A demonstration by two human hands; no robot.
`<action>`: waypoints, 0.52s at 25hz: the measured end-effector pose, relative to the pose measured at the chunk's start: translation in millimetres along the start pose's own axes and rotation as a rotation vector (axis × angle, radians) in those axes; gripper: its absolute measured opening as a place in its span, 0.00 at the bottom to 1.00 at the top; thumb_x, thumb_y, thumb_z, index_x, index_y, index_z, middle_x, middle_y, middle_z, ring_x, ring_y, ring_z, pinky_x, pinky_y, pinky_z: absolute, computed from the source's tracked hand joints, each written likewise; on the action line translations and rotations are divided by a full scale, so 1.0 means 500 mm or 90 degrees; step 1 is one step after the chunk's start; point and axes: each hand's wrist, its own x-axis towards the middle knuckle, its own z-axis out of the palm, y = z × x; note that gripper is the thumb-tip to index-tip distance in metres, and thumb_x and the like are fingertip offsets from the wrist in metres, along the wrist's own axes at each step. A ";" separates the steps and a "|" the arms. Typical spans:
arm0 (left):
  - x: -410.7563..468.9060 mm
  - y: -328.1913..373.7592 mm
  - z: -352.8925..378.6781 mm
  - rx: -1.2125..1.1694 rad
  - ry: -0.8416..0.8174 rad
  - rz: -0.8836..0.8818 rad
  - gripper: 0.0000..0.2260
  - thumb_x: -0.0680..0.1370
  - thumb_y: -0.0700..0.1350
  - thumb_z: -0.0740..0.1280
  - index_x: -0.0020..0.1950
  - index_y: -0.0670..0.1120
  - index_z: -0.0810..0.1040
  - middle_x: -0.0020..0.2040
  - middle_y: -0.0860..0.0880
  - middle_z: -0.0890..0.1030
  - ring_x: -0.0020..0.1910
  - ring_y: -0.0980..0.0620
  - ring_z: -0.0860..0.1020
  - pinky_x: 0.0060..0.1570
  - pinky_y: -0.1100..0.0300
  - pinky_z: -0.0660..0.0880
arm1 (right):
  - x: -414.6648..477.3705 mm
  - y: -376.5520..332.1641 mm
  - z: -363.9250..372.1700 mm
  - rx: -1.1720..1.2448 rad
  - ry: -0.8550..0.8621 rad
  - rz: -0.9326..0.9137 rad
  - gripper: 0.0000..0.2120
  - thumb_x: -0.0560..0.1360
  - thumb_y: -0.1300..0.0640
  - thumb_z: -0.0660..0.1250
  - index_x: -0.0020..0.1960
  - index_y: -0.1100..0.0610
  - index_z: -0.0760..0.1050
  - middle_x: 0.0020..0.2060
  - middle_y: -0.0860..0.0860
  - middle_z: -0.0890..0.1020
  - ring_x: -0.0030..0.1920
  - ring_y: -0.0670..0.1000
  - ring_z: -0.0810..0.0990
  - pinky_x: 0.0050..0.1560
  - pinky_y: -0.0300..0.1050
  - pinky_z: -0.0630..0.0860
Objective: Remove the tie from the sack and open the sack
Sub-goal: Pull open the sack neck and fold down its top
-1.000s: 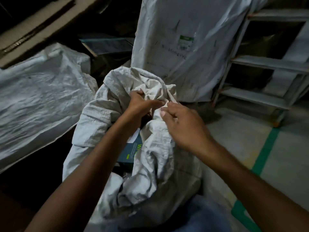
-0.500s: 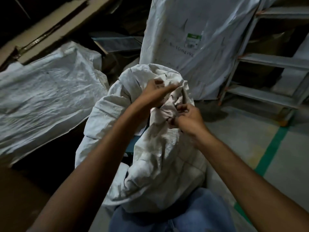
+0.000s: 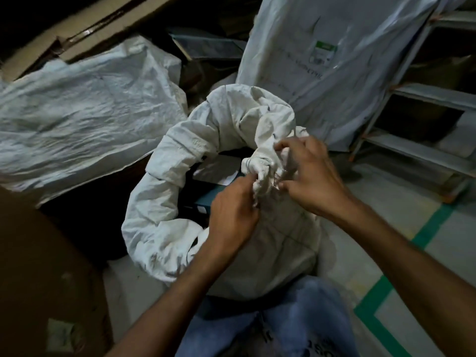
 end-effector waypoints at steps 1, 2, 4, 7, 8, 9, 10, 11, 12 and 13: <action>-0.019 0.002 0.007 0.065 0.031 0.034 0.07 0.71 0.38 0.69 0.45 0.47 0.74 0.41 0.47 0.81 0.40 0.40 0.79 0.32 0.54 0.64 | -0.003 -0.018 -0.017 -0.102 0.021 -0.064 0.30 0.66 0.55 0.78 0.65 0.46 0.72 0.61 0.50 0.70 0.64 0.54 0.68 0.64 0.53 0.71; -0.037 0.002 0.012 0.127 0.050 0.067 0.09 0.69 0.36 0.70 0.43 0.46 0.73 0.40 0.47 0.79 0.38 0.40 0.79 0.30 0.53 0.63 | -0.005 -0.038 -0.033 -0.181 0.049 -0.125 0.29 0.66 0.56 0.77 0.65 0.47 0.73 0.63 0.52 0.70 0.64 0.56 0.68 0.62 0.55 0.69; -0.064 -0.008 0.021 0.209 0.083 0.142 0.11 0.66 0.34 0.71 0.44 0.45 0.76 0.38 0.47 0.78 0.36 0.41 0.79 0.27 0.53 0.63 | -0.002 -0.060 -0.053 -0.310 0.028 -0.278 0.31 0.64 0.58 0.73 0.66 0.47 0.72 0.69 0.53 0.69 0.68 0.59 0.67 0.62 0.56 0.67; -0.091 -0.037 0.022 0.296 0.154 0.258 0.09 0.72 0.36 0.71 0.49 0.45 0.82 0.38 0.47 0.78 0.35 0.44 0.78 0.27 0.53 0.68 | -0.001 -0.062 -0.046 -0.413 -0.231 -0.449 0.35 0.67 0.53 0.67 0.74 0.46 0.67 0.75 0.48 0.69 0.73 0.54 0.69 0.66 0.55 0.70; -0.097 -0.046 0.023 0.301 0.179 0.280 0.08 0.74 0.36 0.70 0.50 0.46 0.83 0.38 0.47 0.77 0.35 0.45 0.78 0.28 0.52 0.69 | -0.001 -0.055 -0.037 -0.431 -0.274 -0.446 0.32 0.69 0.52 0.67 0.74 0.45 0.68 0.73 0.46 0.72 0.69 0.53 0.74 0.62 0.53 0.72; -0.101 -0.052 0.023 0.289 0.200 0.278 0.08 0.75 0.36 0.70 0.50 0.47 0.83 0.38 0.47 0.77 0.35 0.45 0.77 0.28 0.52 0.69 | 0.000 -0.045 -0.025 -0.437 -0.263 -0.445 0.28 0.71 0.52 0.68 0.71 0.46 0.72 0.69 0.46 0.77 0.63 0.53 0.80 0.55 0.51 0.74; -0.105 -0.054 0.021 0.259 0.205 0.244 0.07 0.75 0.37 0.71 0.50 0.47 0.83 0.39 0.48 0.77 0.35 0.45 0.77 0.29 0.51 0.70 | 0.000 -0.035 -0.012 -0.433 -0.205 -0.457 0.23 0.72 0.55 0.68 0.67 0.49 0.76 0.63 0.47 0.81 0.55 0.55 0.83 0.49 0.50 0.76; -0.108 -0.053 0.017 0.204 0.180 0.189 0.06 0.74 0.40 0.73 0.50 0.49 0.82 0.41 0.49 0.77 0.37 0.46 0.78 0.30 0.51 0.72 | -0.003 -0.022 0.002 -0.423 -0.122 -0.480 0.17 0.73 0.59 0.68 0.62 0.52 0.80 0.57 0.50 0.83 0.49 0.57 0.83 0.43 0.50 0.76; -0.105 -0.050 0.006 0.119 0.110 0.125 0.08 0.74 0.47 0.75 0.52 0.51 0.81 0.45 0.52 0.78 0.41 0.49 0.79 0.33 0.52 0.73 | -0.008 -0.009 0.015 -0.409 -0.039 -0.500 0.13 0.74 0.63 0.67 0.57 0.55 0.81 0.52 0.53 0.84 0.45 0.58 0.83 0.39 0.51 0.76; -0.099 -0.048 -0.011 0.011 0.006 0.054 0.11 0.74 0.56 0.74 0.53 0.55 0.80 0.49 0.55 0.78 0.44 0.53 0.79 0.37 0.55 0.75 | -0.017 0.005 0.026 -0.392 0.040 -0.512 0.10 0.76 0.66 0.65 0.53 0.57 0.81 0.49 0.54 0.84 0.43 0.58 0.82 0.37 0.51 0.75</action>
